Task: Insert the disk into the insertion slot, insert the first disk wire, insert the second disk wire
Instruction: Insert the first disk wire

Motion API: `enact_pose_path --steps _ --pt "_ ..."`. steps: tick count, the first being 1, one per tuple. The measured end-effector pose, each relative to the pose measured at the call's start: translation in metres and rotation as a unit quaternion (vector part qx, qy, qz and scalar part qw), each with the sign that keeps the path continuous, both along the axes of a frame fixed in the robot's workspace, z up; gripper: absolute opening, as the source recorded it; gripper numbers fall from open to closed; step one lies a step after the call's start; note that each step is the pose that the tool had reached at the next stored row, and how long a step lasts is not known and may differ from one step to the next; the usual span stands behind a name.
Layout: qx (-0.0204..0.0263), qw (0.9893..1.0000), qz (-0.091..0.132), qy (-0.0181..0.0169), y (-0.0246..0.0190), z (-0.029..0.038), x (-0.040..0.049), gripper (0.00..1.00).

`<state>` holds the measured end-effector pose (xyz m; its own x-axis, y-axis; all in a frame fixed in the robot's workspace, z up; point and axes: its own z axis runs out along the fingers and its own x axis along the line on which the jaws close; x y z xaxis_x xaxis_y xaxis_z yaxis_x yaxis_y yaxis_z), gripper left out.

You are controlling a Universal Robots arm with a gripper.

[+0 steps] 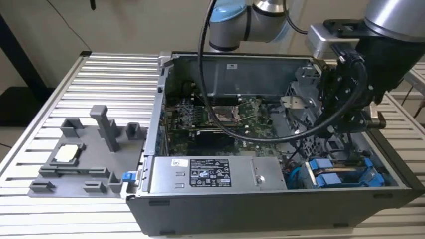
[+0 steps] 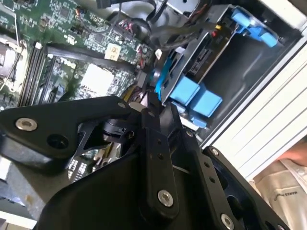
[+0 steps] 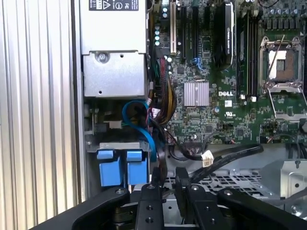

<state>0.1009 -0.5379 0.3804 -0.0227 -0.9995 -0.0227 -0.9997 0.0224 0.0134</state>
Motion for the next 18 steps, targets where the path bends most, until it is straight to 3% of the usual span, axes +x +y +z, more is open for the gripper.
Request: enact_pose_path --steps 4,10,16,18 --pt "-0.0024 0.9999 0.011 -0.0078 0.0076 -0.0023 -0.0009 0.27" --pt "-0.0042 0.9992 0.032 -0.0236 0.0191 -0.0085 -0.0009 0.27" --pt "-0.0159 0.9983 0.044 -0.0334 0.0204 -0.0112 -0.0030 0.27" --pt "-0.0178 0.9979 0.049 -0.0380 0.0211 -0.0127 -0.0036 0.27"
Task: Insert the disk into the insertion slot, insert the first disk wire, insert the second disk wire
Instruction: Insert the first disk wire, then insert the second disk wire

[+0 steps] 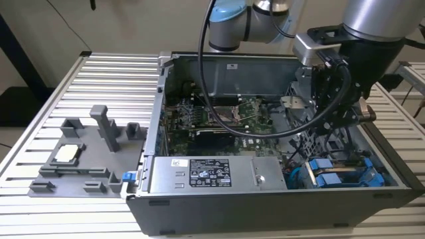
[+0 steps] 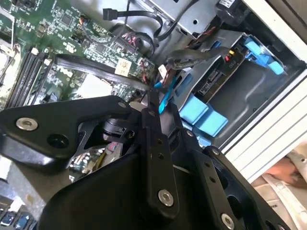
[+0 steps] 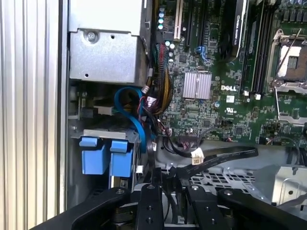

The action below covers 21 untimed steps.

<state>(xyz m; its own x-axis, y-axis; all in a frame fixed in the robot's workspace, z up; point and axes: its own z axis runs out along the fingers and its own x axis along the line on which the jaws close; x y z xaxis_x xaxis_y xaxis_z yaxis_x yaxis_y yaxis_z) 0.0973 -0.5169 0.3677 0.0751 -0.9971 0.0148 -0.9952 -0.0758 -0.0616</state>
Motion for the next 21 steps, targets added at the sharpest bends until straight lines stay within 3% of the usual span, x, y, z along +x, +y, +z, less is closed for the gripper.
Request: enact_pose_path --steps 3,5,14,21 --pt "-0.0002 1.0000 0.005 -0.0082 0.0006 -0.0031 -0.0021 0.27" --pt "-0.0003 0.9999 0.007 -0.0116 0.0009 -0.0043 -0.0044 0.27" --pt "-0.0005 0.9997 0.015 -0.0179 0.0011 -0.0070 -0.0093 0.27" --pt "-0.0003 0.9997 0.016 -0.0180 0.0012 -0.0072 -0.0094 0.27"
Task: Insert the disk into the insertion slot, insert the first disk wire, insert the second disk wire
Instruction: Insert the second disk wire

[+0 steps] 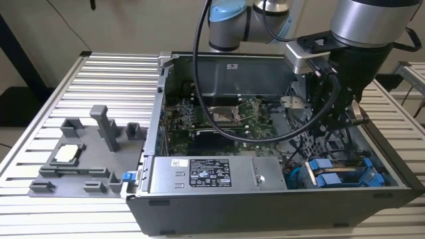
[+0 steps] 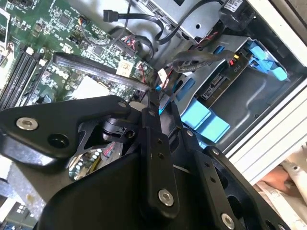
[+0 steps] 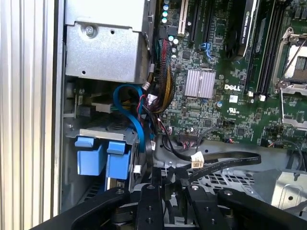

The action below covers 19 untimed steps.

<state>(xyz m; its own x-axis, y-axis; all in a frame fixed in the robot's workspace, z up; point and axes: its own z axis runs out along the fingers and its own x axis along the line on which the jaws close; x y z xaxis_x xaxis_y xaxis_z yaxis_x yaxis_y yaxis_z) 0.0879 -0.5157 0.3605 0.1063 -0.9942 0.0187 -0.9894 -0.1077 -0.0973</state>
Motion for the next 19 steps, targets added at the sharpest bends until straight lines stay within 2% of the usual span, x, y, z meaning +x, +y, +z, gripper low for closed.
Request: enact_pose_path --steps 6,7,19 --pt "0.0000 1.0000 0.001 0.0000 0.0000 0.0000 0.0000 0.24" --pt "0.0000 1.0000 0.001 0.0000 0.0000 0.0000 0.0000 0.17" --pt "0.0000 1.0000 0.002 0.0000 0.0000 0.0000 0.0000 0.17"
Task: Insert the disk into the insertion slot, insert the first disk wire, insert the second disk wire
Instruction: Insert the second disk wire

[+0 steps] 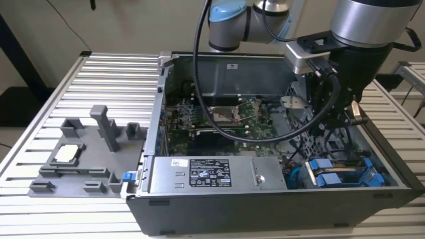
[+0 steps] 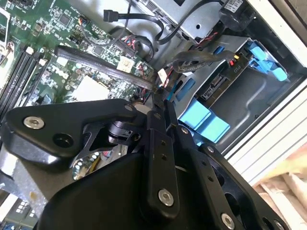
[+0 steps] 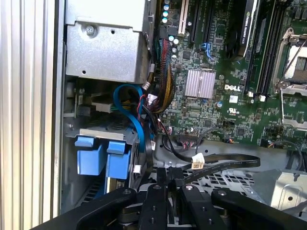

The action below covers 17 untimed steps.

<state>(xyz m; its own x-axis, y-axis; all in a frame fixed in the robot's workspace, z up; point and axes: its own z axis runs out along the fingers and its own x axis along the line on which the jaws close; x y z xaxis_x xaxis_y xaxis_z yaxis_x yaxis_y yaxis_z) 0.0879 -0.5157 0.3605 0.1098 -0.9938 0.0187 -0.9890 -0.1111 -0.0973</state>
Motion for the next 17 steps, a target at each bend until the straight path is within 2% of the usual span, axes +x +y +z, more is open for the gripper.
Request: enact_pose_path --steps 5,6,7,8,11,12,13,14,17 --pt "0.0000 1.0000 0.000 0.0000 0.0000 0.0000 0.0000 0.19" --pt "-0.0006 1.0000 0.000 0.0000 0.0005 -0.0001 0.0000 0.25" --pt "-0.0033 1.0000 0.000 -0.0001 0.0021 0.0000 -0.0001 0.25" --pt "-0.0087 1.0000 0.000 -0.0007 0.0044 0.0000 -0.0003 0.31" --pt "-0.0309 0.9995 0.000 -0.0039 0.0112 -0.0006 -0.0006 0.31" --pt "-0.0374 0.9993 0.000 -0.0047 0.0116 -0.0006 -0.0007 0.31" --pt "-0.0421 0.9991 0.000 -0.0055 0.0116 -0.0008 -0.0008 0.31" --pt "-0.0440 0.9990 0.000 -0.0061 0.0116 -0.0009 -0.0010 0.31" --pt "-0.0447 0.9990 0.000 -0.0094 0.0116 -0.0019 -0.0022 0.31"
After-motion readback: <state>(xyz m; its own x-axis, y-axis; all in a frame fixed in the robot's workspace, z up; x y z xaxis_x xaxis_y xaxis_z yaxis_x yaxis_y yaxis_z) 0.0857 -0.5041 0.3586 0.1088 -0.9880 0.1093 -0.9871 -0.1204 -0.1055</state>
